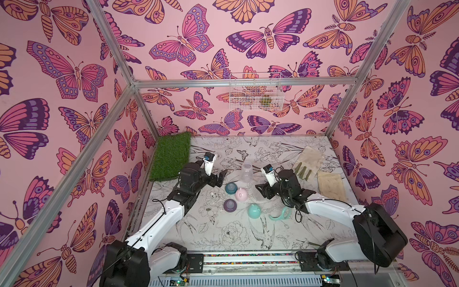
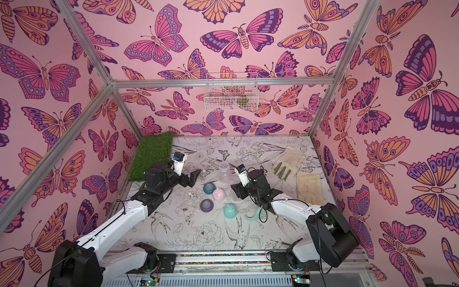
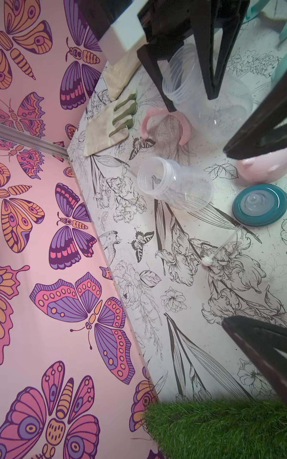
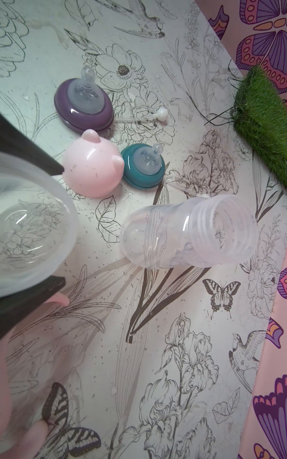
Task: Assemble the baby bottles
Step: Pick up the baby bottle from the center of the board.
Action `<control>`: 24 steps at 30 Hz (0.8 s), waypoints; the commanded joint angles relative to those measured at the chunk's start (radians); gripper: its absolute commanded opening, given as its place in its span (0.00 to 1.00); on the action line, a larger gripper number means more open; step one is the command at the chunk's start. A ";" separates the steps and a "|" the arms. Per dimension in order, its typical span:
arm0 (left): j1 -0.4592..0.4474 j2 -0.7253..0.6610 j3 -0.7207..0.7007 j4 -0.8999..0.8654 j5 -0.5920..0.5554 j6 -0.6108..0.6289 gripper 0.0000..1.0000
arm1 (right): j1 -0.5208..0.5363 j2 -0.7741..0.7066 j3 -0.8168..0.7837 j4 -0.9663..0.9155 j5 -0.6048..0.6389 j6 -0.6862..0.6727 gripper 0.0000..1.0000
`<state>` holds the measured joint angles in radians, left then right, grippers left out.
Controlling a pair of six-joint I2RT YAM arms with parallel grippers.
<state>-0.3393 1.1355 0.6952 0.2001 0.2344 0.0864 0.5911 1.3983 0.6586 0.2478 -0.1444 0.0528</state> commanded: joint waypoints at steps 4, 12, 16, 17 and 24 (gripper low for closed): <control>-0.016 0.003 0.007 0.004 0.266 -0.001 1.00 | 0.003 -0.102 0.133 -0.173 -0.013 0.036 0.31; -0.021 -0.011 -0.006 0.144 0.623 -0.079 1.00 | 0.003 -0.201 0.342 -0.408 -0.065 0.037 0.22; -0.021 -0.004 -0.009 0.250 0.772 -0.163 1.00 | 0.002 -0.212 0.409 -0.428 -0.211 0.077 0.18; -0.022 -0.001 -0.009 0.279 0.802 -0.192 1.00 | 0.003 -0.211 0.422 -0.423 -0.249 0.090 0.16; -0.022 0.031 -0.013 0.428 0.903 -0.323 1.00 | 0.020 -0.205 0.461 -0.333 -0.411 0.173 0.07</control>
<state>-0.3561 1.1511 0.6949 0.5251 1.0397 -0.1551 0.5945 1.1912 1.0752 -0.1246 -0.4530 0.1726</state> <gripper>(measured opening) 0.998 0.621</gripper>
